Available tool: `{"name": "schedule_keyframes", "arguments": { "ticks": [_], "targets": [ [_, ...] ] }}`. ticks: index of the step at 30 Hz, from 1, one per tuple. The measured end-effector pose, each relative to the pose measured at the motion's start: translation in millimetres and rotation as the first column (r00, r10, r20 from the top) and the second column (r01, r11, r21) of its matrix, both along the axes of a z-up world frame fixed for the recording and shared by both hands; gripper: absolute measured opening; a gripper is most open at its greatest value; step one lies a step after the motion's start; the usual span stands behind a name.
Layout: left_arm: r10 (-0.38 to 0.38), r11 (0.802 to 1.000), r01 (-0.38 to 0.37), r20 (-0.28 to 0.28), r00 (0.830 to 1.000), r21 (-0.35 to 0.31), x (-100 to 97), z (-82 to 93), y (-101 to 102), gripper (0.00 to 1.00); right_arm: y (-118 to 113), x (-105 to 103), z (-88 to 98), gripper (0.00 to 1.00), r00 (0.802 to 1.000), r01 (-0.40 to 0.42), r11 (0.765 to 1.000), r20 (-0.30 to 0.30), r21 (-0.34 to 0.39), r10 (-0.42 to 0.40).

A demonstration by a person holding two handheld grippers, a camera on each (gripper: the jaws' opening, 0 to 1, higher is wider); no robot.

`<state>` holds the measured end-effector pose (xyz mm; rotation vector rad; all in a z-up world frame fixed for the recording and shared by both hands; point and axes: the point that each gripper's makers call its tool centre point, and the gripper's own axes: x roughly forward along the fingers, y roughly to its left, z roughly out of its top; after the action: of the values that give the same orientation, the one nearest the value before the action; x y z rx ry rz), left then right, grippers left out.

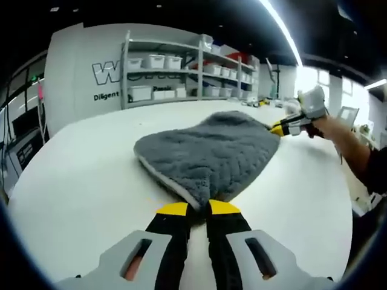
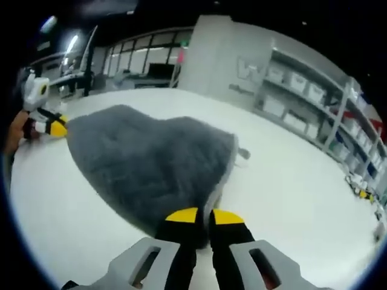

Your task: Open the folded towel by lifting each exposed corner and separating the folded layers until the towel lies flat within the target outline without major curled edges

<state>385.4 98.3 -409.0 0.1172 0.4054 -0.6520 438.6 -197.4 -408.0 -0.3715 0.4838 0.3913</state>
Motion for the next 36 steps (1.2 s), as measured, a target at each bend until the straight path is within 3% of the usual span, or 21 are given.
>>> {"name": "schedule_keyframes", "arguments": {
  "ticks": [7,10,13,15,17,21,25,27,30,33,36],
  "targets": [
    [-0.048,0.998,0.047,0.02,0.999,0.044,-8.5,-0.4,-4.8,0.08,-2.0,7.5,-2.1,0.0,0.998,0.019,0.999,-0.055,-0.039,-0.021],
    [-0.061,0.996,0.059,0.027,0.998,0.067,-10.1,-0.1,-5.9,0.08,-0.7,8.5,-2.6,0.0,0.998,-0.022,0.997,-0.054,-0.08,0.018],
    [-0.063,0.996,0.061,0.03,0.998,0.07,-9.3,0.0,-5.7,0.08,-2.1,10.5,-2.1,0.0,0.996,-0.03,0.999,-0.083,-0.023,0.028],
    [-0.068,0.996,0.066,0.034,0.997,0.063,-9.5,0.0,-5.6,0.08,-2.3,11.8,-2.6,0.0,0.994,-0.068,0.998,-0.082,-0.001,0.068],
    [-0.056,0.998,0.057,0.026,0.998,-0.014,-8.2,3.0,-6.1,0.07,-2.0,12.5,-2.6,0.0,0.993,-0.087,0.996,-0.077,0.026,0.089],
    [-0.091,0.996,0.092,0.035,0.995,-0.02,-11.9,2.1,-8.4,0.06,-1.3,12.3,-2.3,0.0,0.992,-0.108,0.994,-0.068,0.0,0.108],
    [-0.115,0.993,0.113,0.059,0.992,0.026,-13.8,3.4,-13.5,0.05,0.2,12.3,-3.9,0.0,0.986,-0.156,0.98,-0.084,-0.12,0.146],
    [-0.117,0.993,0.114,0.066,0.991,0.041,-14.3,3.8,-15.6,0.04,1.5,12.7,-4.5,0.0,0.983,-0.161,0.976,-0.11,-0.144,0.146],
    [-0.124,0.99,0.118,0.077,0.989,0.076,-14.6,2.6,-16.7,0.04,0.9,16.8,-4.9,0.0,0.981,-0.166,0.971,-0.125,-0.172,0.146],
    [-0.173,0.974,0.156,0.097,0.98,0.164,-20.4,0.2,-22.0,0.04,-1.1,24.0,-5.6,0.0,0.978,-0.165,0.97,-0.157,-0.179,0.137],
    [-0.203,0.967,0.187,0.079,0.976,0.174,-29.4,0.9,-29.8,0.03,-3.6,31.6,-6.9,0.0,0.975,-0.16,0.971,-0.181,-0.178,0.127]
  ]
}}
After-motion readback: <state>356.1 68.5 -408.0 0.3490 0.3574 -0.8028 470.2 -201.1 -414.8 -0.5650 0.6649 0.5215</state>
